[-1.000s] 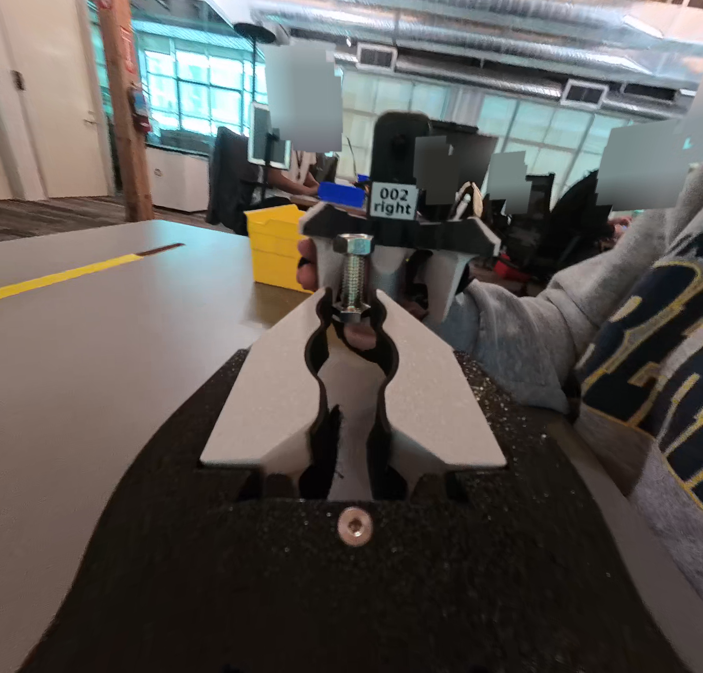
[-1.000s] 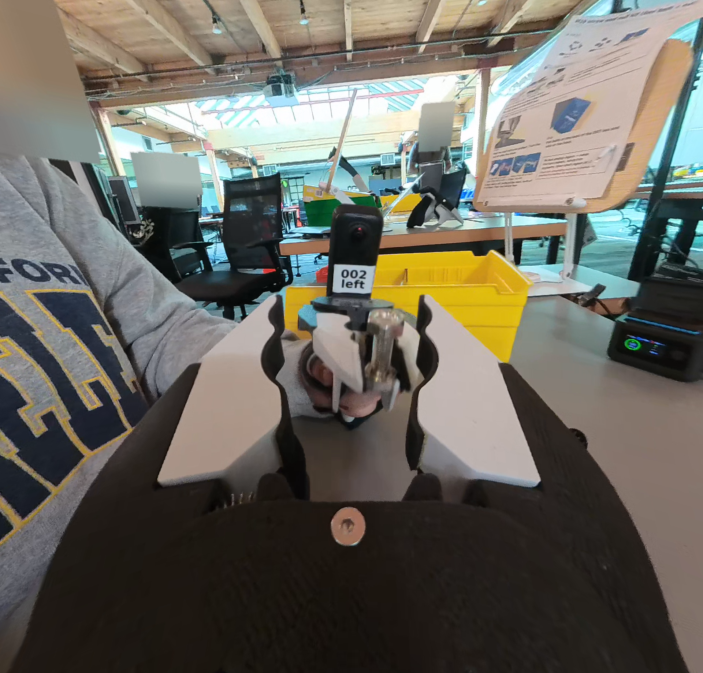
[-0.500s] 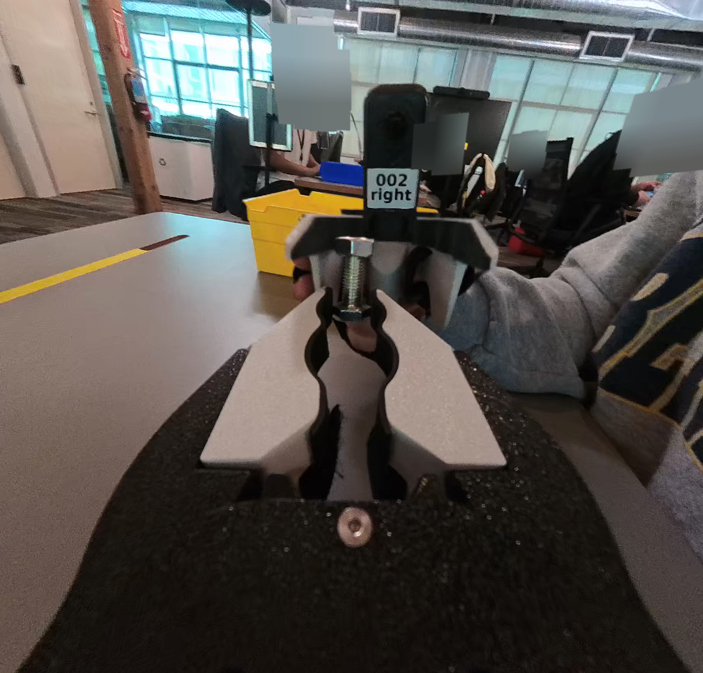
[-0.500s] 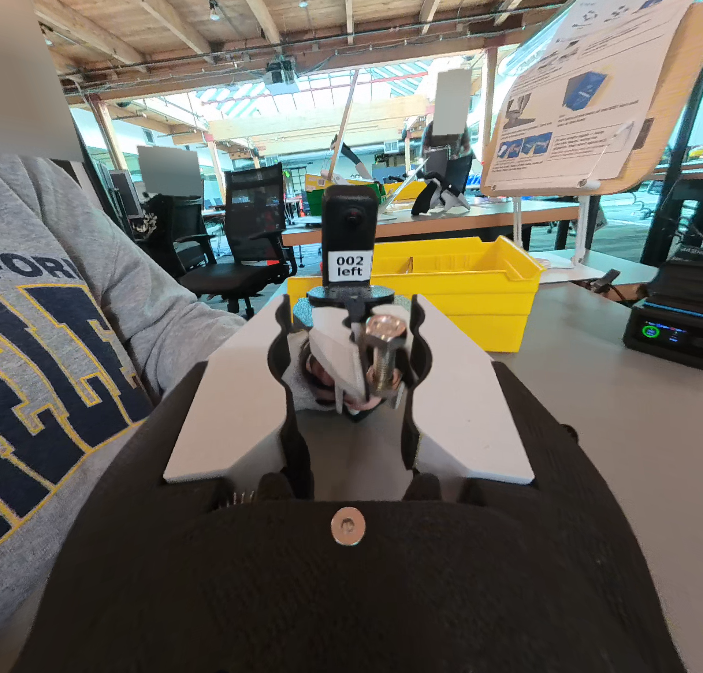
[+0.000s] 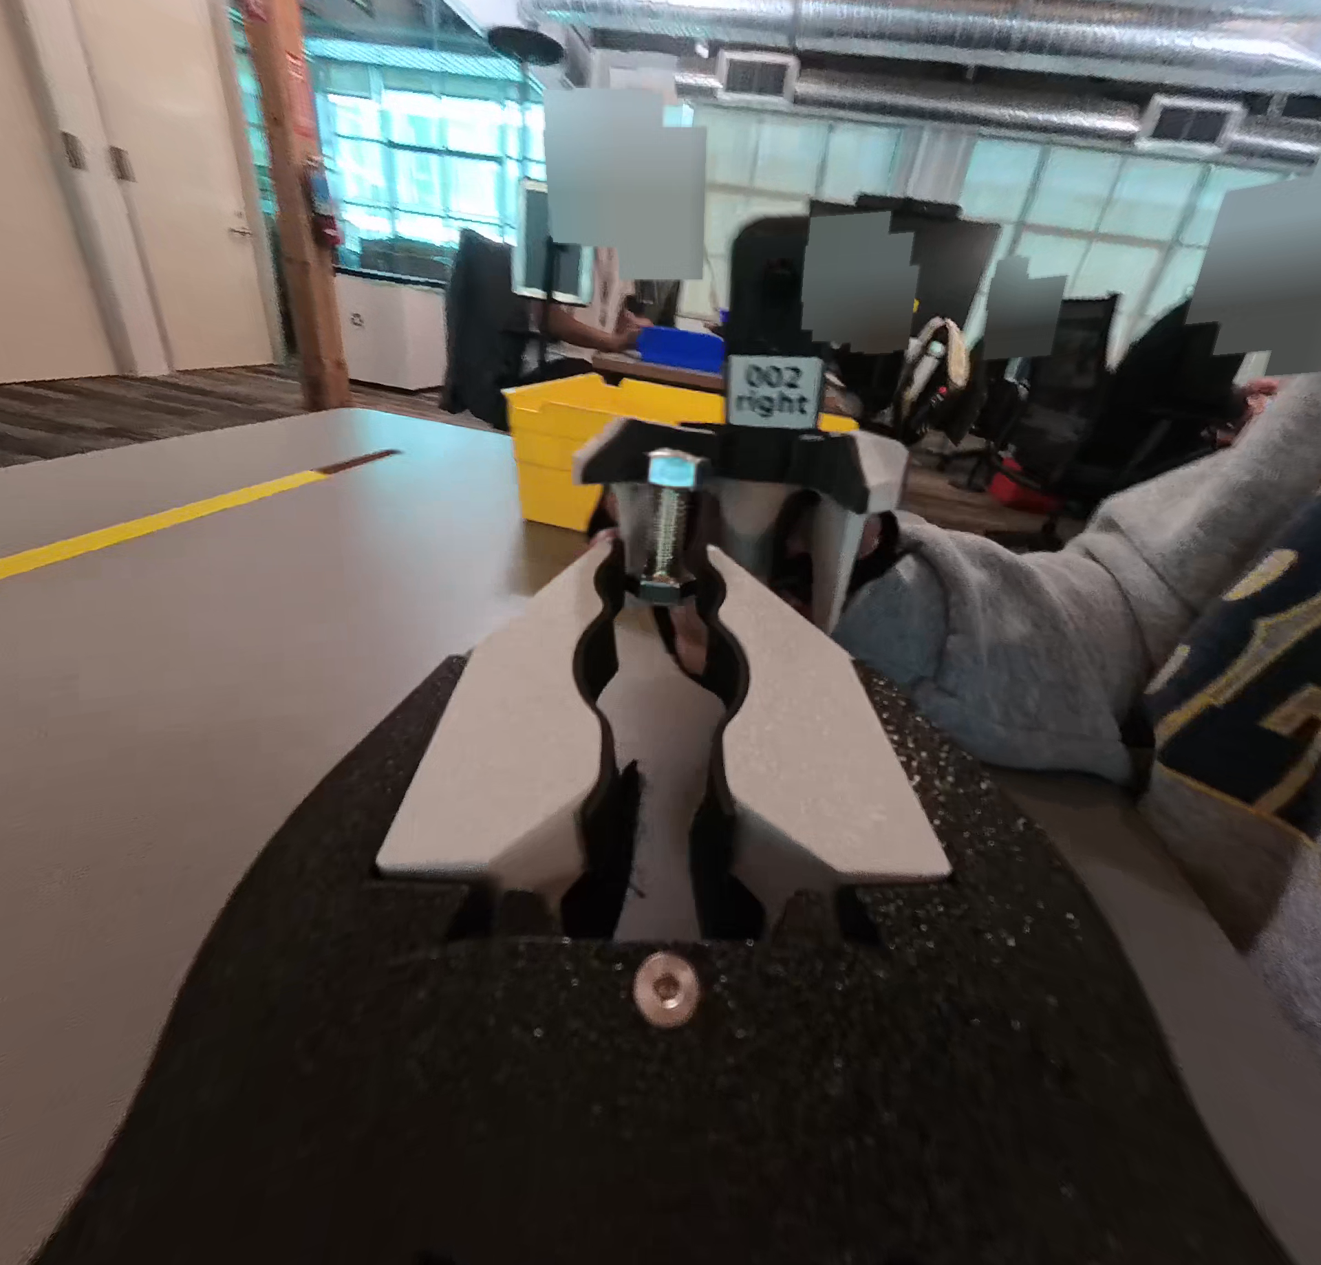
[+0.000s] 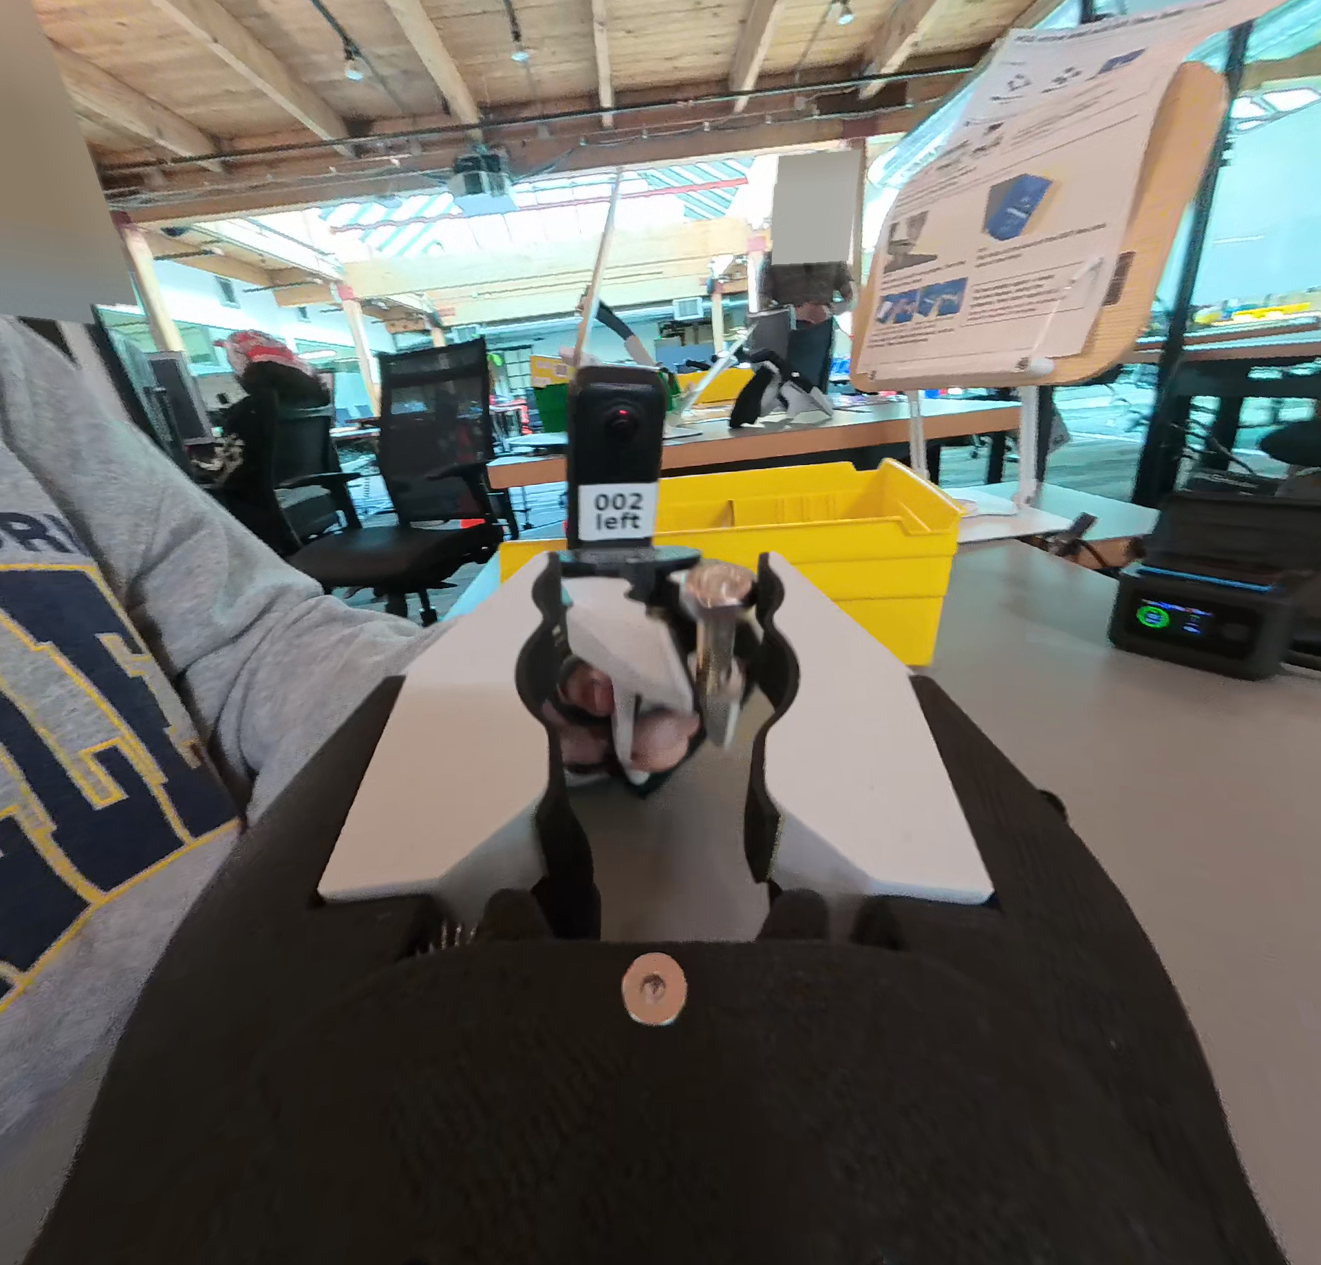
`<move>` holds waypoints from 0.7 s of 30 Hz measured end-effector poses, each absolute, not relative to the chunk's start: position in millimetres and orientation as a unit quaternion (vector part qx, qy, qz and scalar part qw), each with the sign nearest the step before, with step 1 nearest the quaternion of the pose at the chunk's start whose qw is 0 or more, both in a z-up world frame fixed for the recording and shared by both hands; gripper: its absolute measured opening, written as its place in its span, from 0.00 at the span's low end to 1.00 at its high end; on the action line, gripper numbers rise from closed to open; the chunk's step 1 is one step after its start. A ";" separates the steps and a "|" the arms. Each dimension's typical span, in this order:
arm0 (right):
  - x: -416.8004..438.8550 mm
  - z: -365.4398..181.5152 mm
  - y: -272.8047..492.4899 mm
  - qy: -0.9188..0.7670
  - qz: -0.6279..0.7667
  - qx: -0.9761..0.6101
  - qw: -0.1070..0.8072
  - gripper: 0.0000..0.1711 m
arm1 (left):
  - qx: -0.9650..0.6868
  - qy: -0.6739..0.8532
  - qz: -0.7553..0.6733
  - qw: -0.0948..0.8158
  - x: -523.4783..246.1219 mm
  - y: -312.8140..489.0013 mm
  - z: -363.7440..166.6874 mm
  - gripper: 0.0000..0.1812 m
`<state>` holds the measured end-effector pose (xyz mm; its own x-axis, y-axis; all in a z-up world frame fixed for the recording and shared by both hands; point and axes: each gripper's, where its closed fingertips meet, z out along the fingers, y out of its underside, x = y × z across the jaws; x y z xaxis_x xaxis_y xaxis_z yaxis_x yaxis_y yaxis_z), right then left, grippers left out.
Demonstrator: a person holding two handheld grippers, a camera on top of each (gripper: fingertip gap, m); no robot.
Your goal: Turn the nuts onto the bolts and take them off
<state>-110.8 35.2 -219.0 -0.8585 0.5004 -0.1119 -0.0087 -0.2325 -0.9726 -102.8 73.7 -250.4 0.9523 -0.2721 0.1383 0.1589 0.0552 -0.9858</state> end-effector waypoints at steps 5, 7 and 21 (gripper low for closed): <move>-114.9 -216.6 48.7 -0.580 0.765 -0.225 0.165 0.29 | -0.649 -0.011 -0.137 0.748 -134.1 56.9 -242.6 0.09; -116.7 -217.3 45.2 -0.581 0.762 -0.227 0.175 0.32 | -0.664 0.026 -0.148 0.733 -116.0 64.8 -247.2 0.09; -116.3 -222.9 39.4 -0.601 0.746 -0.219 0.185 0.33 | -0.682 0.058 -0.123 0.718 -103.9 70.9 -251.1 0.09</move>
